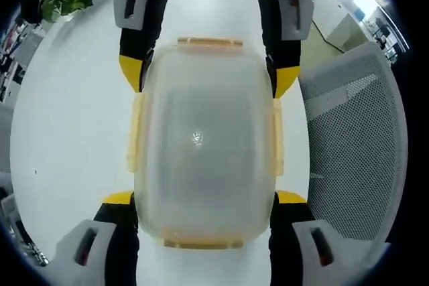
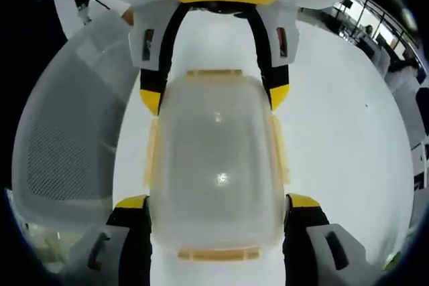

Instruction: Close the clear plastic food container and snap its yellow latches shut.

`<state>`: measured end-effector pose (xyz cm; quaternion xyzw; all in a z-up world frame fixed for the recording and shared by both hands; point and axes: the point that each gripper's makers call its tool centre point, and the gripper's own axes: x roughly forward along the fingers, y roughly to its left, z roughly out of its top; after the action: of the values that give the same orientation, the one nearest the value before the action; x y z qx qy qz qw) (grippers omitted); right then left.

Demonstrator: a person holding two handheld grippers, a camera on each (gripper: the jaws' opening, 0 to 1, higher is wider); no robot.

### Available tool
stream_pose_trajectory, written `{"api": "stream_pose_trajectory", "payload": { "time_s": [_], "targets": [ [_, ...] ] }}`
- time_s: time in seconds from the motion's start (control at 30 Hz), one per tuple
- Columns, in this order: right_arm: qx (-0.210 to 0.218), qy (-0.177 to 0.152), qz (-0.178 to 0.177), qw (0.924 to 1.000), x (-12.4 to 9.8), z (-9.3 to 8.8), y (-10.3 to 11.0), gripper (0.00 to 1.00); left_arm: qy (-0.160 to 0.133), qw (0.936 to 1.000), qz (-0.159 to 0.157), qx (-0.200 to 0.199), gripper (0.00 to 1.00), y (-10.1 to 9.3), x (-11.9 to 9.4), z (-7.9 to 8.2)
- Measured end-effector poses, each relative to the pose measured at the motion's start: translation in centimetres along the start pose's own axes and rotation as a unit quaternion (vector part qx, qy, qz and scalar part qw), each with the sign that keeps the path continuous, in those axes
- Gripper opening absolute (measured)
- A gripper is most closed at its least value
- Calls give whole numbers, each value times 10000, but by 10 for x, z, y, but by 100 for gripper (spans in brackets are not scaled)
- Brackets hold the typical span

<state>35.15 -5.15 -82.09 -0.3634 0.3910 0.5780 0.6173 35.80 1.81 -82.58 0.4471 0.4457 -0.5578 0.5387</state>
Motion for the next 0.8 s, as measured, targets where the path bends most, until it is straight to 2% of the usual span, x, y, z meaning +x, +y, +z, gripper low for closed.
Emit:
{"api": "stream_pose_trajectory", "payload": {
  "time_s": [0.63, 0.8],
  "targets": [
    [21, -17, -45, 10000, 0, 1, 1, 81, -106, 9999, 40, -13, 80, -1, -1, 0],
    [21, 70, -47, 10000, 2, 0, 0, 81, -140, 9999, 40, -16, 80, -1, -1, 1]
  ]
}}
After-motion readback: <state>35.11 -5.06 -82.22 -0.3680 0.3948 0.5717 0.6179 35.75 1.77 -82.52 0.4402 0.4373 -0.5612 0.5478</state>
